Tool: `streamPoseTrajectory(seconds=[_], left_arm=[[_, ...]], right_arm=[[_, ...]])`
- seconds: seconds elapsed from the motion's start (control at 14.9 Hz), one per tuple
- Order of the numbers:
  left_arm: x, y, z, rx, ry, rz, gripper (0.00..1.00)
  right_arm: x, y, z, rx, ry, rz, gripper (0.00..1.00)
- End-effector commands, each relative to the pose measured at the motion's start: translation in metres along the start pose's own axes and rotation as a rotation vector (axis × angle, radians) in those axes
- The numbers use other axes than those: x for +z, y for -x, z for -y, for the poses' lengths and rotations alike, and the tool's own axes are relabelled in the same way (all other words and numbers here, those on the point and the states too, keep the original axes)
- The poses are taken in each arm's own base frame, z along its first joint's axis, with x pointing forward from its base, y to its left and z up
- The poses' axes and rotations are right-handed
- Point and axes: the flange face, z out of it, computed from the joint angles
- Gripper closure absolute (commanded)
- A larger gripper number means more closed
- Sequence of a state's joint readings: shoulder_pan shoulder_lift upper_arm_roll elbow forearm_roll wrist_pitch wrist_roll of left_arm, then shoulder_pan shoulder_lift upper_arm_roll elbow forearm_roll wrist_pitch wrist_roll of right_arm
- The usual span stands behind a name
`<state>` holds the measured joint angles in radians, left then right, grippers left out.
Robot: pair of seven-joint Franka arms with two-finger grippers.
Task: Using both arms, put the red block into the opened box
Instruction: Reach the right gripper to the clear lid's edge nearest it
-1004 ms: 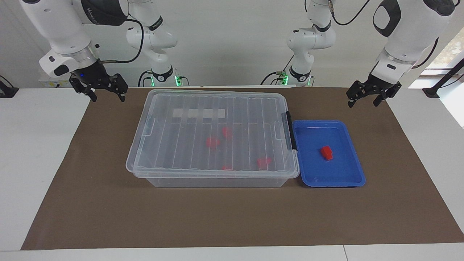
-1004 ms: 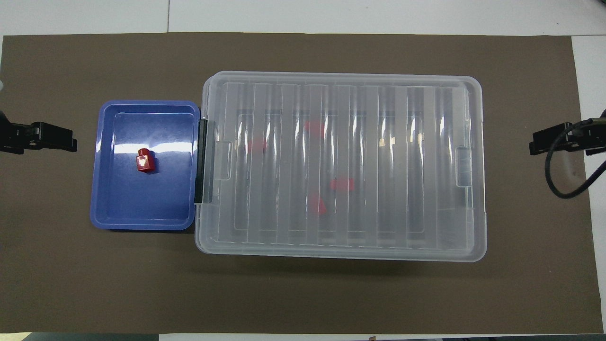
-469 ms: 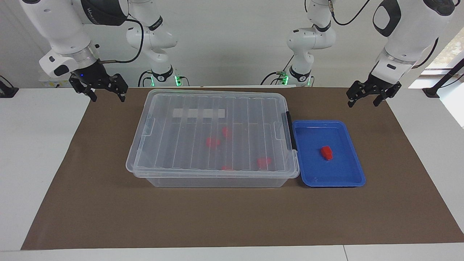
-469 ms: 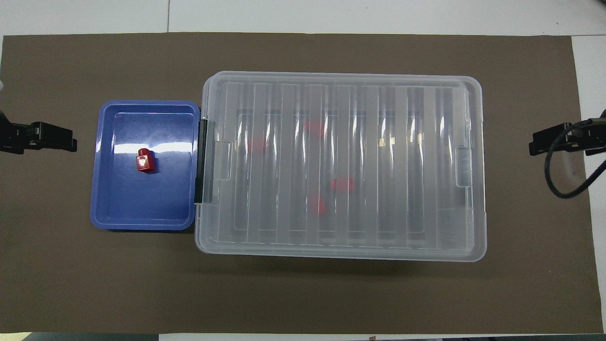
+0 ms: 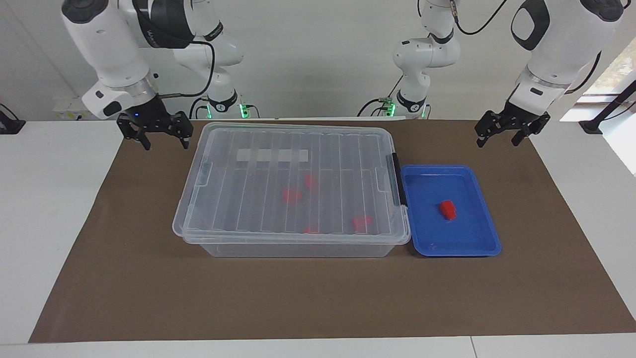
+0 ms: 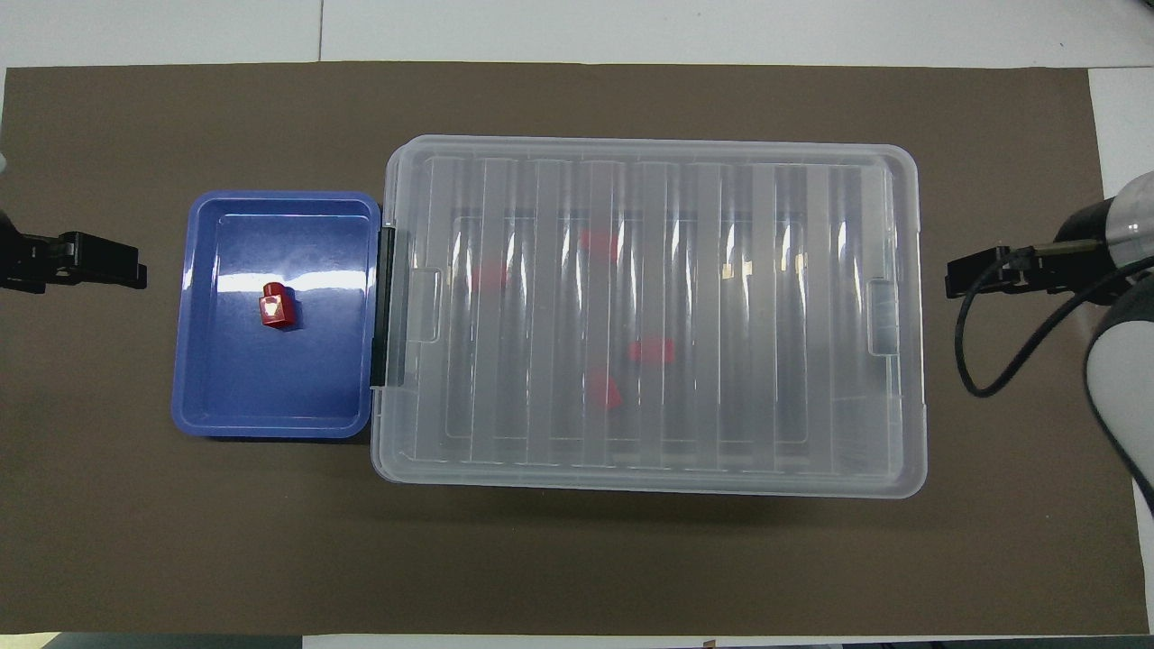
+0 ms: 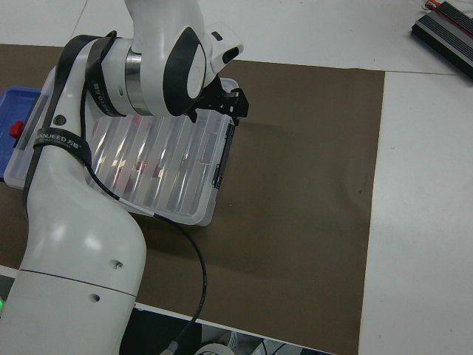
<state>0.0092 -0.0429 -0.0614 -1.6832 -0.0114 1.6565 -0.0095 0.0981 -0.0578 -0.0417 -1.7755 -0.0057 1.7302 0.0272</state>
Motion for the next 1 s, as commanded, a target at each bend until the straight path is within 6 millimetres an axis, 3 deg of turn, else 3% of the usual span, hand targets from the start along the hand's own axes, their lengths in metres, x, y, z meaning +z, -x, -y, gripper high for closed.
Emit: streamPoseTrajectory(seconds=[0.0,0.2,0.94], left_arm=[[-0.001,0.009,0.004,-0.002,-0.018,0.001,0.00],[-0.001,0.009,0.003,0.000,-0.018,0.001,0.00],[-0.001,0.009,0.004,-0.002,-0.018,0.001,0.00]], right_arm=[[0.032,0.002,0.020,-0.006,-0.005,-0.026,0.00],[0.075,-0.009,0.020,-0.011,0.000,0.001,0.00],[0.112,0.001,-0.005,-0.026,0.000,0.020,0.00]])
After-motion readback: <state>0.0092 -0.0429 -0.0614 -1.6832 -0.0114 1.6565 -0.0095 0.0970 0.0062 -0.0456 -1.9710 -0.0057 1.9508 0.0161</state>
